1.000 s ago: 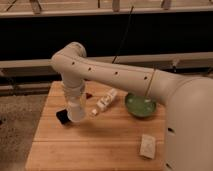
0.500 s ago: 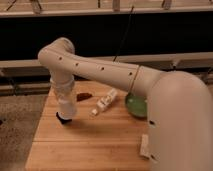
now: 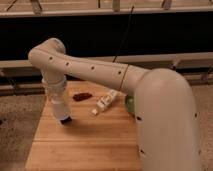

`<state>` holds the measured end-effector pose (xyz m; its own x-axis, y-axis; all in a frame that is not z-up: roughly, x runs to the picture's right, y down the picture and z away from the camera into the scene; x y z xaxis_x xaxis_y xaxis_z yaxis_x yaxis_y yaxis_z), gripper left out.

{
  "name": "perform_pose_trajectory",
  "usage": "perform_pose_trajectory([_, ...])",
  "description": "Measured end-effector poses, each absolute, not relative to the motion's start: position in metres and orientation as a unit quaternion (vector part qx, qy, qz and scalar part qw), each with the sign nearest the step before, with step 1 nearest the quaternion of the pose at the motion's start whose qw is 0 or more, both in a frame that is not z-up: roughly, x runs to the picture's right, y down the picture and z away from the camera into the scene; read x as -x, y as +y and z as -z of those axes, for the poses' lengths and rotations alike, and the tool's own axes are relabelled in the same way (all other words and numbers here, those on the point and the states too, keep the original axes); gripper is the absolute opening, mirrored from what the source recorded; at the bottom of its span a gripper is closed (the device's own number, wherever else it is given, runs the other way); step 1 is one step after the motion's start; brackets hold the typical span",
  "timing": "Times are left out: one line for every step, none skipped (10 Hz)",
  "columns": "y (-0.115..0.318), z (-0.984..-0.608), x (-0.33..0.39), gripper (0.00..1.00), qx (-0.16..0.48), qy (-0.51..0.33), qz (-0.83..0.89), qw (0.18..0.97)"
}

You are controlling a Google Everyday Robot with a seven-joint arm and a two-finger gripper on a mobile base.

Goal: Place the ceramic cup over the eraser

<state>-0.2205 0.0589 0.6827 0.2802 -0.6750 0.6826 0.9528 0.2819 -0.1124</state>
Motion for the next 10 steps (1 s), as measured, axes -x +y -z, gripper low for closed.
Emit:
perform_pose_trajectory([0.063, -0.685, 0.222, 0.0, 0.266, -0.266, 0.541, 0.752])
perform_pose_trajectory([0.07, -0.69, 0.222, 0.0, 0.269, -0.269, 0.543, 0.748])
perform_pose_trajectory([0.075, -0.695, 0.223, 0.0, 0.27, -0.271, 0.544, 0.747])
perform_pose_trajectory([0.084, -0.702, 0.224, 0.0, 0.269, -0.272, 0.548, 0.744])
perform_pose_trajectory([0.091, -0.709, 0.226, 0.0, 0.266, -0.273, 0.552, 0.742])
perform_pose_trajectory([0.097, -0.717, 0.226, 0.02, 0.263, -0.272, 0.554, 0.741])
perform_pose_trajectory([0.104, -0.726, 0.225, 0.1, 0.259, -0.271, 0.557, 0.741])
perform_pose_trajectory([0.109, -0.735, 0.225, 0.2, 0.255, -0.272, 0.559, 0.741])
perform_pose_trajectory([0.113, -0.744, 0.224, 0.32, 0.251, -0.272, 0.561, 0.741])
perform_pose_trajectory([0.115, -0.752, 0.222, 0.42, 0.25, -0.272, 0.562, 0.74])
